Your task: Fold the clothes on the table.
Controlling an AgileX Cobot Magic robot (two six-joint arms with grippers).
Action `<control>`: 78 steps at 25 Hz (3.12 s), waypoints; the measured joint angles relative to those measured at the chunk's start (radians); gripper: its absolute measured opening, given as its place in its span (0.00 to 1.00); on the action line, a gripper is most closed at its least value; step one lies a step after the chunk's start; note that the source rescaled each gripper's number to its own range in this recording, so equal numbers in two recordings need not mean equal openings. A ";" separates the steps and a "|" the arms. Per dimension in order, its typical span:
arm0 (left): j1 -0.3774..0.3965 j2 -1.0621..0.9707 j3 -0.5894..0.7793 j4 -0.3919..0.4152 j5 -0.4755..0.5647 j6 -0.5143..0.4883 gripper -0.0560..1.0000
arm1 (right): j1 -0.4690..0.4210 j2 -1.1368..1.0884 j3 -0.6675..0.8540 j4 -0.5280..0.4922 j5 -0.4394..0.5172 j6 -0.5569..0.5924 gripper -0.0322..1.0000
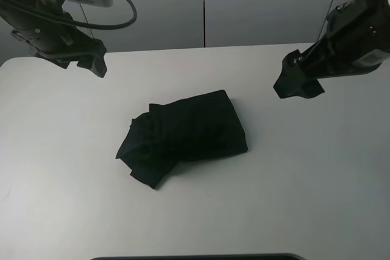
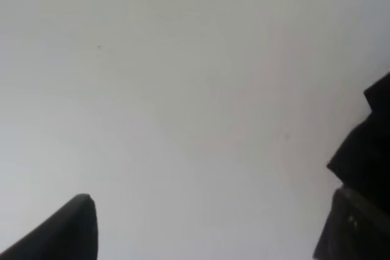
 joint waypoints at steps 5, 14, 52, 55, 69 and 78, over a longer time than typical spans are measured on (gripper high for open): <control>0.000 -0.214 0.177 -0.005 0.027 -0.020 0.98 | 0.000 -0.258 0.087 0.000 0.094 0.034 1.00; 0.000 -0.682 0.397 -0.015 0.148 -0.040 0.98 | 0.000 -0.670 0.139 0.000 0.329 0.040 1.00; 0.000 -1.610 0.616 -0.034 0.319 -0.077 0.98 | 0.000 -1.160 0.312 0.128 0.283 -0.117 1.00; 0.000 -1.610 0.617 -0.034 0.312 -0.075 0.98 | 0.000 -1.162 0.312 0.130 0.283 -0.117 1.00; 0.002 -1.610 0.620 -0.034 0.311 -0.075 0.98 | -0.036 -1.164 0.312 0.132 0.279 -0.113 1.00; 0.215 -1.610 0.620 -0.034 0.311 -0.075 0.98 | -0.361 -1.164 0.312 0.132 0.277 -0.107 1.00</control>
